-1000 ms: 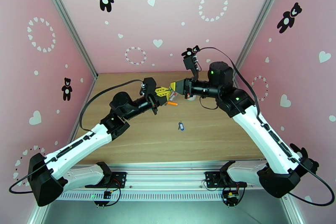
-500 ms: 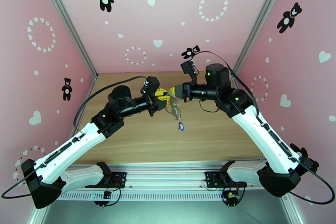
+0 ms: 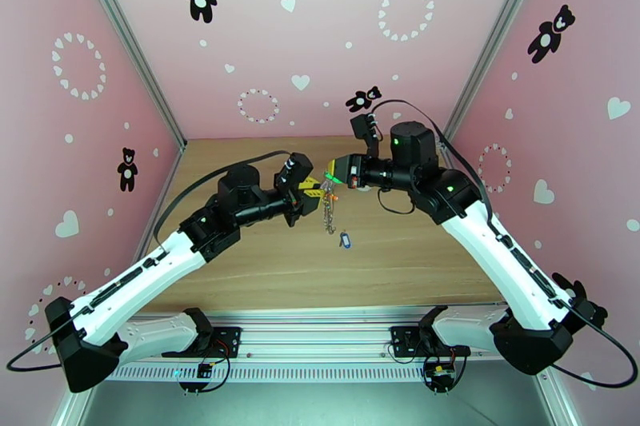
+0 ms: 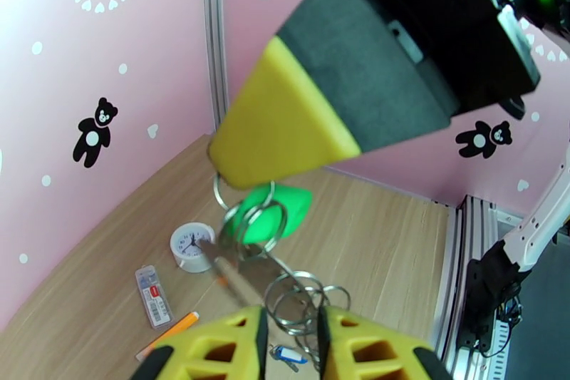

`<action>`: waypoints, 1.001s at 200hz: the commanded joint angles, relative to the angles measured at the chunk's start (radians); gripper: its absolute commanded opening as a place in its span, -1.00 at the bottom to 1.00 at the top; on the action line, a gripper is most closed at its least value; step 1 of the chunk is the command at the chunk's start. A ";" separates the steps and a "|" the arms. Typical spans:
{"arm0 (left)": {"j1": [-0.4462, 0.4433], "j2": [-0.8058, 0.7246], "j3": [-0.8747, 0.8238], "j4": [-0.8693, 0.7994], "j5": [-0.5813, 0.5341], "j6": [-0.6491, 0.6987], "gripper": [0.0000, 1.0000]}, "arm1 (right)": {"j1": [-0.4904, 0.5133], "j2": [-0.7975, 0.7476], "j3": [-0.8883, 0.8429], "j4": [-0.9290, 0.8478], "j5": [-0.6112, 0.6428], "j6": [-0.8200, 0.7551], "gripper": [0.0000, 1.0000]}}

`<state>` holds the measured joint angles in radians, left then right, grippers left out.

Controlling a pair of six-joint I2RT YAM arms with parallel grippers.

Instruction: Remove the keys from the keyring

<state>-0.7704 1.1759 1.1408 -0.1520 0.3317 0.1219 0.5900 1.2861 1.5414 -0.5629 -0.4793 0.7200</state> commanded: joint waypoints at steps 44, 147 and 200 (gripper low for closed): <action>0.058 0.050 0.034 0.084 0.125 -0.009 -0.47 | 0.007 -0.015 -0.024 0.062 -0.051 -0.004 -1.00; 0.075 0.073 -0.001 0.238 0.096 -0.091 -0.46 | 0.007 -0.041 -0.076 0.104 -0.041 0.026 -1.00; 0.077 0.026 -0.028 0.158 0.074 -0.046 -0.30 | 0.005 -0.045 -0.054 0.083 -0.023 0.006 -1.00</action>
<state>-0.7025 1.2556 1.1385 0.0322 0.4309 0.0509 0.5900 1.2686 1.4628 -0.4747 -0.5152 0.7471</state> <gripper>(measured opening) 0.340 0.029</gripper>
